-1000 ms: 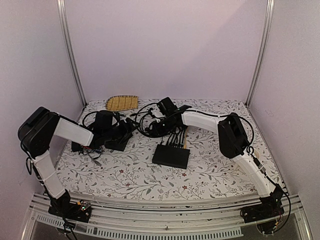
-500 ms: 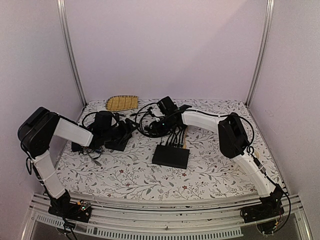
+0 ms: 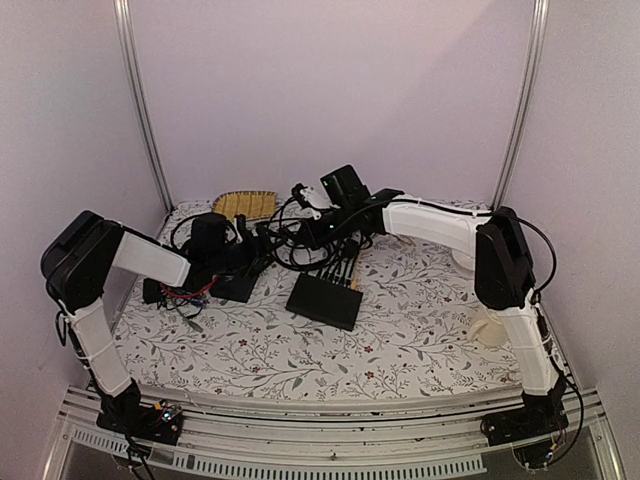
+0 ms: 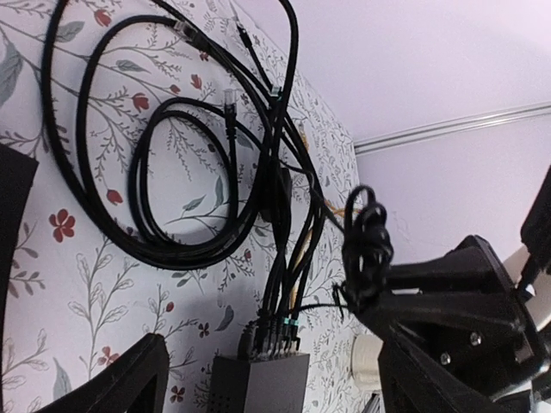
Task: Pull the plug from the switch port
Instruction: Pick up the connector from the switch port.
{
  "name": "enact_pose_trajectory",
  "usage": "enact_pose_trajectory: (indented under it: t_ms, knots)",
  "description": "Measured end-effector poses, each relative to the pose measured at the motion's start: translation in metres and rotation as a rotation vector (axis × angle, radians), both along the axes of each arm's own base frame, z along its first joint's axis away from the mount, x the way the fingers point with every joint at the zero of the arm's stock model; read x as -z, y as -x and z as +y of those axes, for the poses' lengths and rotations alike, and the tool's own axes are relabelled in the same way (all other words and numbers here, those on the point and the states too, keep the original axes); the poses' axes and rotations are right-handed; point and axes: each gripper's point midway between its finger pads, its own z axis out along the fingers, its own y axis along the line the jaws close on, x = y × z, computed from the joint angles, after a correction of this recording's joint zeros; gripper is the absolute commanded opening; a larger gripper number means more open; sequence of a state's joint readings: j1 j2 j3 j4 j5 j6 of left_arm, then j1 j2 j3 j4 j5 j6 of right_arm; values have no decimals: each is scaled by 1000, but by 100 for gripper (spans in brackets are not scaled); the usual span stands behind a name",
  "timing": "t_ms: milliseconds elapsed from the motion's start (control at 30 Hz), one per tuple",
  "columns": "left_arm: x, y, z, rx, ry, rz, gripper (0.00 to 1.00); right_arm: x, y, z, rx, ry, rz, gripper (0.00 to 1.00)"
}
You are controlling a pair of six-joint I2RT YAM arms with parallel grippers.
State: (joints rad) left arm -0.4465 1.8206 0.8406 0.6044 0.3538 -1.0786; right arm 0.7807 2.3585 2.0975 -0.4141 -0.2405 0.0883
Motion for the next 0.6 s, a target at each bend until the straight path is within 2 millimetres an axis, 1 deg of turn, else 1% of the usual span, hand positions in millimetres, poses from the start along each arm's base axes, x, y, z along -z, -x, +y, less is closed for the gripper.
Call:
enact_pose_trajectory:
  t_ms: [67,133,233,367,467,600]
  knots:
    - [-4,-4,-4,10,10,-10,87,-7,13,1,-21,-7,-1,1]
    - [-7,-7,-7,18,20,-16,88,-7,25,3,-40,-8,1,1]
    - [-9,-9,-9,22,29,-18,89,0,46,4,-72,1,19,1]
    - [-11,-11,-11,24,37,-19,90,17,70,2,-104,21,48,1]
    - [-12,-13,-15,38,45,-22,89,23,83,0,-123,26,61,1]
    - [-9,-15,-24,86,59,-15,89,21,92,-3,-136,14,54,1]
